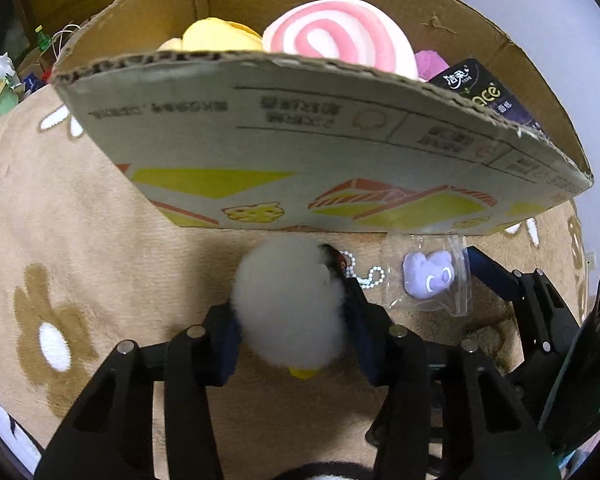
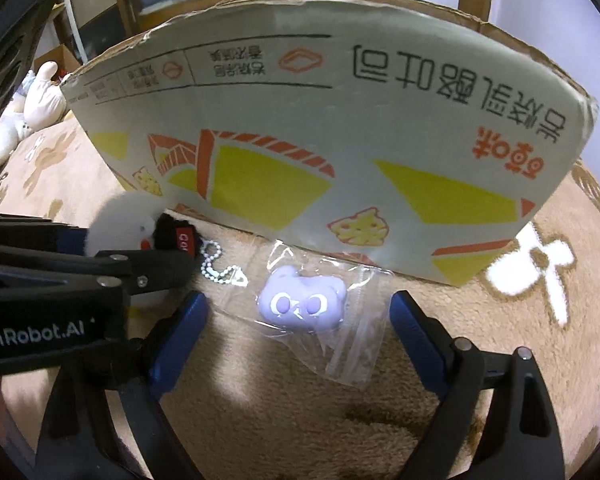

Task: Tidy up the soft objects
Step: 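Grasp the purple keychain bag with the right tool while the left tool grasps the white chick plush, then lift the keychain bag over the box while the left tool carries the chick plush over it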

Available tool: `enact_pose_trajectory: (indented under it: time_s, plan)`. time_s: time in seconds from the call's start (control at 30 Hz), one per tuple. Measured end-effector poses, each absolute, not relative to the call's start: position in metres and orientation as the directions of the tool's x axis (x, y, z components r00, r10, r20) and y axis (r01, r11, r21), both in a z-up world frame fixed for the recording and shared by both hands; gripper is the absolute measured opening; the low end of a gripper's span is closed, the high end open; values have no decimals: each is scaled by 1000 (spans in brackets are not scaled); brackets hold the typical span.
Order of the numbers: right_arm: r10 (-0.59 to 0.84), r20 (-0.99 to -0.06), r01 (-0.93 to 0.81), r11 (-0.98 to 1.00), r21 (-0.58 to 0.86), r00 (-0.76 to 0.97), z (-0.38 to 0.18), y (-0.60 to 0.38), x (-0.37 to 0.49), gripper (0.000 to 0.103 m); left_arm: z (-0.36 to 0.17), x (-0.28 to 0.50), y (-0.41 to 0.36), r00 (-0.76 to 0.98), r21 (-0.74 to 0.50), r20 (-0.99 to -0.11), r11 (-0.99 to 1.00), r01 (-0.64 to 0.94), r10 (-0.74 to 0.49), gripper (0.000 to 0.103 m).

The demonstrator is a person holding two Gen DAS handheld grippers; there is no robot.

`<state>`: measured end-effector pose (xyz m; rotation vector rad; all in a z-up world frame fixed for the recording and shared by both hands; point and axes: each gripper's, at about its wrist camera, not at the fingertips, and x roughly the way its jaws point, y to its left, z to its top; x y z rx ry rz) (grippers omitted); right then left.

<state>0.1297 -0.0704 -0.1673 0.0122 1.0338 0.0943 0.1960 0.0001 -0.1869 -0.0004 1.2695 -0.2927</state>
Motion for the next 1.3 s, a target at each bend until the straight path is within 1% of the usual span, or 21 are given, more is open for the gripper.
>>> enact_pose_trajectory:
  time_s: [0.1, 0.43, 0.5, 0.77, 0.93, 1.3]
  plan:
    - [73, -858, -52, 997, 54, 508, -166, -82, 131, 90, -183, 189, 1, 279, -132, -941, 968, 215, -190, 43]
    - [85, -868, -49, 996, 70, 490, -163, -91, 129, 88, -169, 180, 12, 318, -63, -941, 982, 180, -119, 43]
    - [95, -868, -57, 995, 77, 487, -162, -91, 127, 88, -166, 179, 24, 317, -65, -941, 983, 173, -118, 43]
    - [117, -866, -52, 993, 105, 485, -158, -100, 125, 88, -168, 165, 13, 339, -56, -934, 983, 175, -113, 43]
    - [106, -865, -59, 994, 88, 490, -151, -110, 113, 88, -163, 154, 9, 357, -53, -928, 985, 167, -110, 43]
    - [85, -834, -27, 996, 84, 545, -121, -114, 91, 88, -132, 125, 12, 437, -27, -894, 984, 178, -103, 43]
